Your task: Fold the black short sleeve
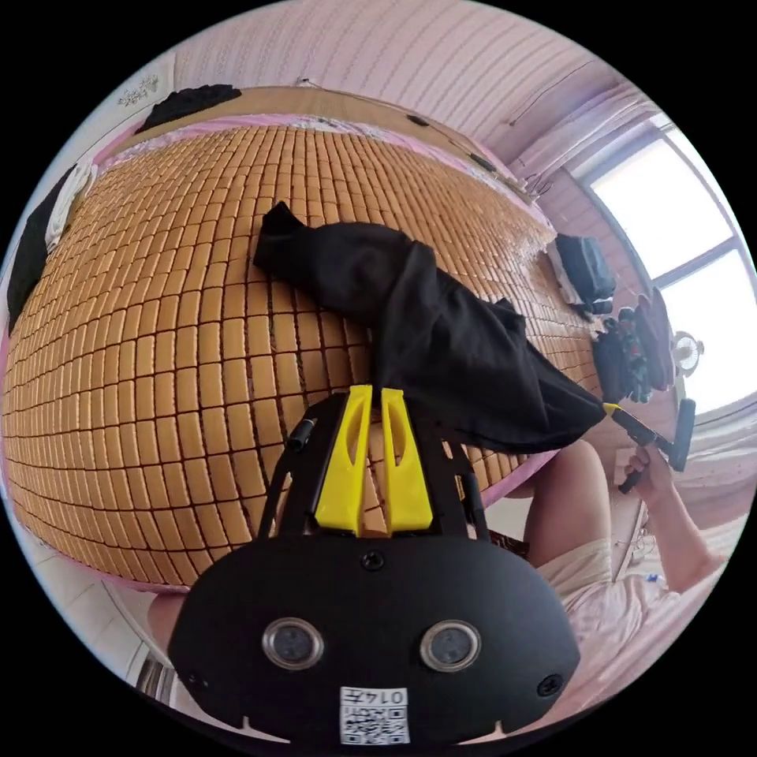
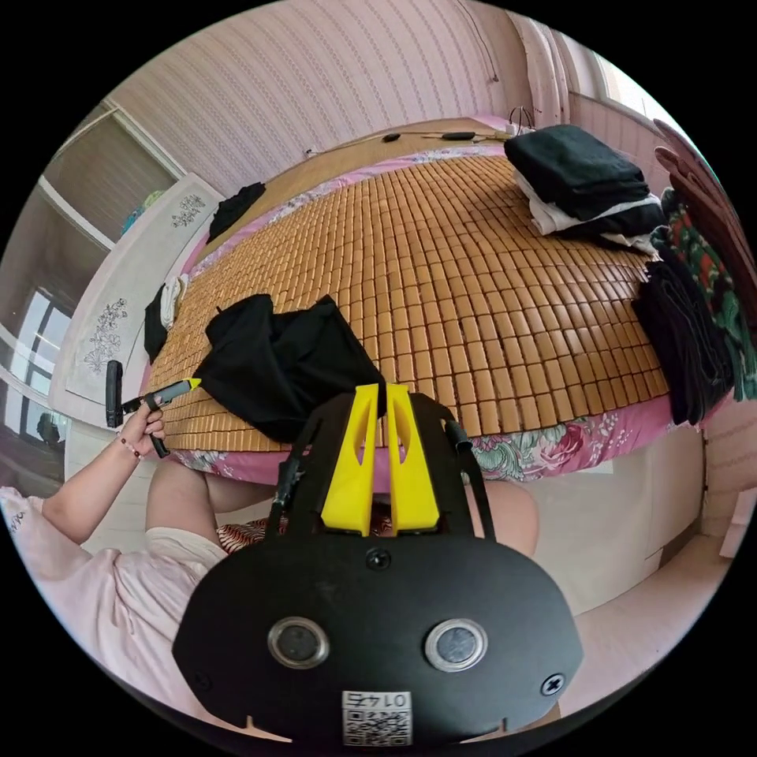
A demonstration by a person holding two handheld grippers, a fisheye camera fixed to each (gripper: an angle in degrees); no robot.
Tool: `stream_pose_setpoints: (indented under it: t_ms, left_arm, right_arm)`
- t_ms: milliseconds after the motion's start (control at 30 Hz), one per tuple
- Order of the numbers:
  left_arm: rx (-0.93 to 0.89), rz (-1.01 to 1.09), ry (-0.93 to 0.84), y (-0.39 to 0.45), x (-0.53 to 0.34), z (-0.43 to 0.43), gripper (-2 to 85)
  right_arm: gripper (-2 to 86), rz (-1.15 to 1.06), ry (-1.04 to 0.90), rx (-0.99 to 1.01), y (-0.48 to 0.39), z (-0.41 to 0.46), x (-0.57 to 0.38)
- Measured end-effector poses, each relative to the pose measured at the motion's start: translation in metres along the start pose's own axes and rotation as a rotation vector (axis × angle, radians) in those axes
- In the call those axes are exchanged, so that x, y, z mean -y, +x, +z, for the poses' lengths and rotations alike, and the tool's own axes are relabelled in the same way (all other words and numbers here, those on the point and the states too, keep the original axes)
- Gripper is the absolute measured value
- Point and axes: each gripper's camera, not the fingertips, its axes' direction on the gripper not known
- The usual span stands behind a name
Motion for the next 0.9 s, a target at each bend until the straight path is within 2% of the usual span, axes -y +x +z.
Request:
stream_pose_setpoints:
  t_ms: [100, 233, 467, 533, 733, 833, 900]
  left_arm:
    - [-0.127, 0.045, 0.167, -0.002, -0.037, -0.064, -0.2]
    - [-0.254, 0.098, 0.402, -0.001, -0.082, -0.166, -0.5]
    - [-0.288, 0.224, 0.773, 0.012, -0.137, -0.297, -0.6]
    - [-0.305, 0.306, 0.893, 0.021, -0.162, -0.331, -0.7]
    - [-0.392, 0.438, 1.052, 0.036, -0.228, -0.371, -0.7]
    - [-0.318, 0.51, 1.093, 0.046, -0.256, -0.389, -0.8]
    - [-0.276, 0.553, 1.11, 0.046, -0.263, -0.393, -0.8]
  right_arm:
    - [0.9, -0.046, 0.13, 0.115, -0.007, -0.035, 0.007]
    - [0.8, -0.204, 0.417, 0.244, -0.036, -0.105, 0.015]
    - [0.8, -0.418, 0.768, 0.432, -0.063, -0.221, 0.007]
    - [0.8, -0.459, 0.835, 0.43, -0.063, -0.245, -0.003]
    - [0.8, -0.503, 0.972, 0.589, -0.05, -0.311, -0.044]
    - [0.8, -0.543, 1.027, 0.662, -0.058, -0.347, -0.057]
    - [0.8, -0.549, 1.005, 0.616, -0.063, -0.356, -0.05]
